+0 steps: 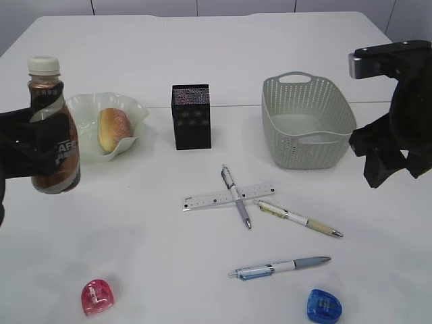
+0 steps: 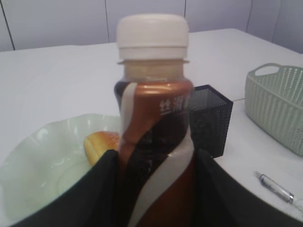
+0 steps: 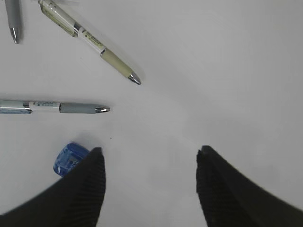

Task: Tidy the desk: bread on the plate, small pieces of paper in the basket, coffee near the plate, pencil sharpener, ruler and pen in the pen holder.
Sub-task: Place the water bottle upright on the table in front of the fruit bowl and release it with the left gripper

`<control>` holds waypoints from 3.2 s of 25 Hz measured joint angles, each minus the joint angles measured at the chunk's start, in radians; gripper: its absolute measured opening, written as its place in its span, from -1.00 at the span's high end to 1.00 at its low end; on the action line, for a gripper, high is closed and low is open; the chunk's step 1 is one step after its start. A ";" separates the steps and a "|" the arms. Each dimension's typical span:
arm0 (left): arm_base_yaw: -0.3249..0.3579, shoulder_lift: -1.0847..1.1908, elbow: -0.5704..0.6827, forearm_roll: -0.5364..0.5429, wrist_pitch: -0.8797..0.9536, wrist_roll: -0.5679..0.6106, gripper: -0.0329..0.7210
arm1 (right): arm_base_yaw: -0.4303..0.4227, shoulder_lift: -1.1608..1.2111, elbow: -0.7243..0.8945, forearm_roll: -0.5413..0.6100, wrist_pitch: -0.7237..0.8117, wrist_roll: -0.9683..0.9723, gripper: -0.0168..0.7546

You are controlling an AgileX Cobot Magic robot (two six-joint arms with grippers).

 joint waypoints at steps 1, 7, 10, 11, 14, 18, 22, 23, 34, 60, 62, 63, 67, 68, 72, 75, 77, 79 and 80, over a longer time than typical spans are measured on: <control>0.000 0.039 0.000 0.011 -0.058 -0.014 -0.01 | 0.000 0.000 0.000 0.000 0.002 0.000 -0.20; 0.000 0.279 -0.002 0.040 -0.220 -0.039 0.00 | 0.000 0.000 0.000 0.000 0.008 0.000 -0.20; 0.000 0.325 -0.003 0.054 -0.217 -0.041 0.00 | 0.000 0.000 0.000 0.000 0.011 0.000 -0.20; 0.000 0.329 -0.004 0.057 -0.217 -0.041 0.00 | 0.000 0.000 0.000 0.000 0.011 0.000 -0.20; 0.000 0.333 -0.006 0.058 -0.227 -0.041 0.00 | 0.000 0.000 0.000 0.000 0.011 0.000 -0.20; 0.000 0.375 -0.022 0.058 -0.232 -0.041 0.01 | 0.000 0.000 0.000 0.000 0.013 0.000 -0.20; 0.000 0.450 -0.066 0.062 -0.232 -0.041 0.01 | 0.000 0.000 0.000 0.000 0.013 0.000 -0.20; 0.000 0.469 -0.080 0.062 -0.232 -0.041 0.01 | 0.000 0.000 0.000 0.000 0.013 0.000 -0.20; 0.000 0.633 -0.150 0.075 -0.400 -0.041 0.01 | 0.000 0.000 0.000 0.000 0.001 0.002 -0.20; 0.000 0.604 -0.148 0.081 -0.347 0.002 -0.43 | 0.000 0.035 0.000 0.000 -0.031 0.002 -0.20; 0.000 0.588 -0.146 0.081 -0.311 0.020 -0.52 | 0.000 0.038 0.000 0.000 -0.031 0.002 -0.20; 0.000 0.579 -0.146 0.081 -0.303 0.024 -0.56 | 0.000 0.038 0.000 0.000 -0.031 0.002 -0.20; 0.000 0.548 -0.146 0.081 -0.298 0.033 -0.62 | 0.000 0.040 0.000 0.000 -0.031 0.002 -0.20; 0.000 0.540 -0.146 0.081 -0.296 0.033 -0.62 | 0.000 0.040 0.000 0.000 -0.031 0.002 -0.20; 0.000 0.501 -0.143 0.081 -0.290 0.033 -0.62 | 0.000 0.040 0.000 0.000 -0.031 0.002 -0.20; 0.000 0.460 -0.140 0.081 -0.286 0.033 -0.62 | 0.000 0.040 0.000 0.000 -0.029 0.002 -0.20; 0.000 0.427 -0.139 0.081 -0.284 0.033 -0.63 | 0.000 0.040 0.000 0.000 -0.029 0.002 -0.20; 0.000 0.391 -0.139 0.084 -0.284 0.033 -0.63 | 0.000 0.040 0.000 0.000 -0.028 0.002 -0.20; 0.000 0.376 -0.139 0.085 -0.284 0.033 -0.63 | 0.000 0.040 0.000 0.000 -0.028 0.002 -0.20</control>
